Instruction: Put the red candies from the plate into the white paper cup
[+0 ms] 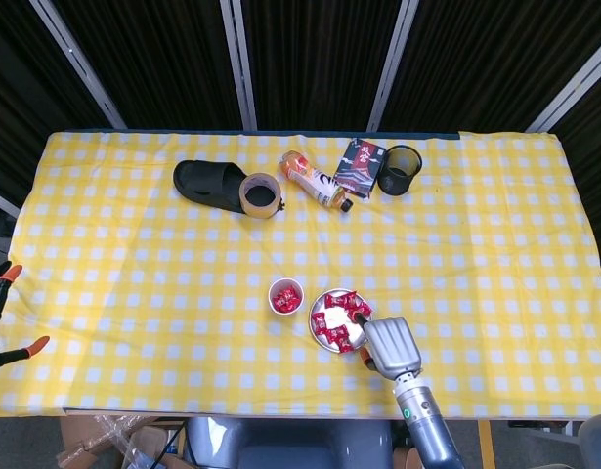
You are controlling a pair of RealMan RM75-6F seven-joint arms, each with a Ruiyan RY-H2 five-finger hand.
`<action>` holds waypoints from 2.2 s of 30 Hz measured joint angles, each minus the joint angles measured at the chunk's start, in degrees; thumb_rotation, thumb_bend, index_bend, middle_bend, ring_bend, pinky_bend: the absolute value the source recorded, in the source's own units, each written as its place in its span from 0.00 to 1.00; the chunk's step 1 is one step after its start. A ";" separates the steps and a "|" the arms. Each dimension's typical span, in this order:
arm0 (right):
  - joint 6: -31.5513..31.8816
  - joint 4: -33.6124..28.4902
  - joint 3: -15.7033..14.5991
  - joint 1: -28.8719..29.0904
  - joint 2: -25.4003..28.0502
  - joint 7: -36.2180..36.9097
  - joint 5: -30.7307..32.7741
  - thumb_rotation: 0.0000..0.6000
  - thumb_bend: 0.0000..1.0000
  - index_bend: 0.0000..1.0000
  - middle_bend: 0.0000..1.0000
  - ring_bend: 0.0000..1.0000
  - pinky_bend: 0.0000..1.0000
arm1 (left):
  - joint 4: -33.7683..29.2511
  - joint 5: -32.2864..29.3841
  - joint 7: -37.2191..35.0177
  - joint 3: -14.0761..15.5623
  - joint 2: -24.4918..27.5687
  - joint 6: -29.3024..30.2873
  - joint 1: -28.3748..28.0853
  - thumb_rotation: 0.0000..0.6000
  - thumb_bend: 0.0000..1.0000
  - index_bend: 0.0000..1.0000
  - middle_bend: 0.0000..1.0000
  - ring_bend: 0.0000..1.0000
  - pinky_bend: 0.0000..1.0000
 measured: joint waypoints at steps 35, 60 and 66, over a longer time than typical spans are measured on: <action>-7.48 9.20 3.62 -2.91 -0.28 2.32 3.47 1.00 0.31 0.38 0.79 0.94 0.84 | 0.12 -0.32 1.67 -0.27 -0.63 0.39 0.16 1.00 0.05 0.00 0.00 0.00 0.00; -10.36 12.25 4.55 -3.92 -1.02 3.59 4.07 1.00 0.40 0.47 0.79 0.94 0.84 | 0.13 -0.28 1.73 -0.34 -0.71 0.42 0.20 1.00 0.05 0.00 0.00 0.00 0.00; -10.75 12.50 4.60 -4.19 -0.78 3.95 4.00 1.00 0.41 0.47 0.79 0.94 0.84 | 0.11 -0.24 1.83 -0.34 -0.73 0.48 0.22 1.00 0.05 0.00 0.00 0.00 0.00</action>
